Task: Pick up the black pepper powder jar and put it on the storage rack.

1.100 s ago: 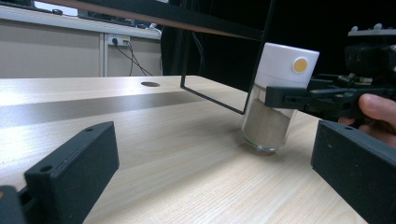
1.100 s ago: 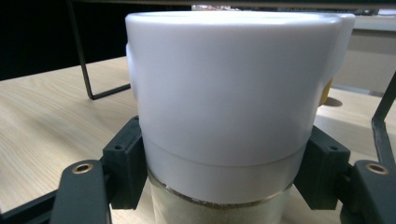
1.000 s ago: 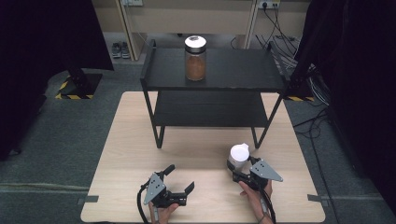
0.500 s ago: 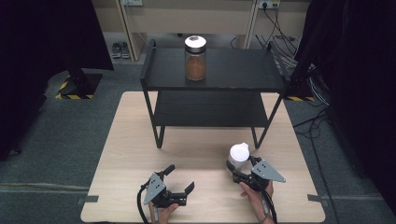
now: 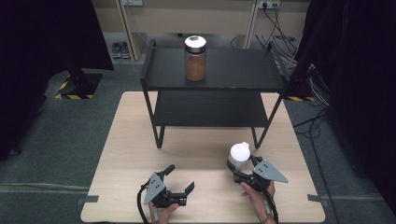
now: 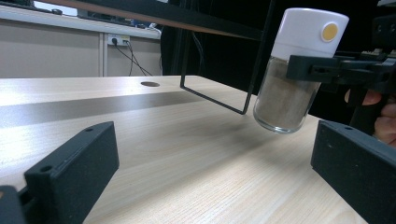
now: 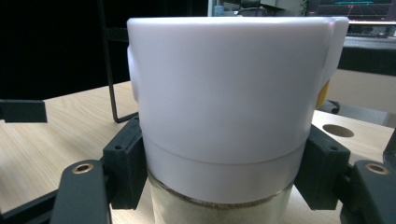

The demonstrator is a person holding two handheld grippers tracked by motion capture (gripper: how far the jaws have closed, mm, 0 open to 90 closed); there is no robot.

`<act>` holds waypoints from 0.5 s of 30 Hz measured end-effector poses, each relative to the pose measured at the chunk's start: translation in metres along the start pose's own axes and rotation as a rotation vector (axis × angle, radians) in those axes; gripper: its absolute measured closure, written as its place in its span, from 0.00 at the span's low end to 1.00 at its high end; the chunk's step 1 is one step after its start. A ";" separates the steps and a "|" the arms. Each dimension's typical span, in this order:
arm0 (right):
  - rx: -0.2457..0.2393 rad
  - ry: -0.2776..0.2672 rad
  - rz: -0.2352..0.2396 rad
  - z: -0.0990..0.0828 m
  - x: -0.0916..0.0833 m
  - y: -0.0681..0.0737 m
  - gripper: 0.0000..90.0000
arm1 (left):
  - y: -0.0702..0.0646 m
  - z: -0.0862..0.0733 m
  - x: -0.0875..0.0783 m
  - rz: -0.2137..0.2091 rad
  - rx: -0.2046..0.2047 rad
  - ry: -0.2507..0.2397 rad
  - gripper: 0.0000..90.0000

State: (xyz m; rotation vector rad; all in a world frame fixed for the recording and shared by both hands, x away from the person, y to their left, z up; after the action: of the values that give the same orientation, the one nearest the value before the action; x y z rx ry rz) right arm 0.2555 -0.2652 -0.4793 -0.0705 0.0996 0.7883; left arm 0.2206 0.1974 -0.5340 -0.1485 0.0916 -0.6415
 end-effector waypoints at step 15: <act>-0.001 -0.021 0.034 0.011 -0.004 0.003 0.34 | 0.000 0.000 0.000 -0.001 -0.001 0.003 0.01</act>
State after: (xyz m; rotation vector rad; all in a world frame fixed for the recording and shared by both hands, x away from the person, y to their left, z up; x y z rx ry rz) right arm 0.2511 -0.2644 -0.4678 -0.0614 0.0809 0.8228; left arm 0.2209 0.1970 -0.5337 -0.1485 0.0942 -0.6427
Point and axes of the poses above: each handheld gripper's, and its own axes: x roughly forward along the jaws, z roughly out of its top, y roughly to its left, the point moved 4 cm from there along x, roughly forward along the jaws, and after that the axes turned 6 degrees about z, right-handed, at the moved point
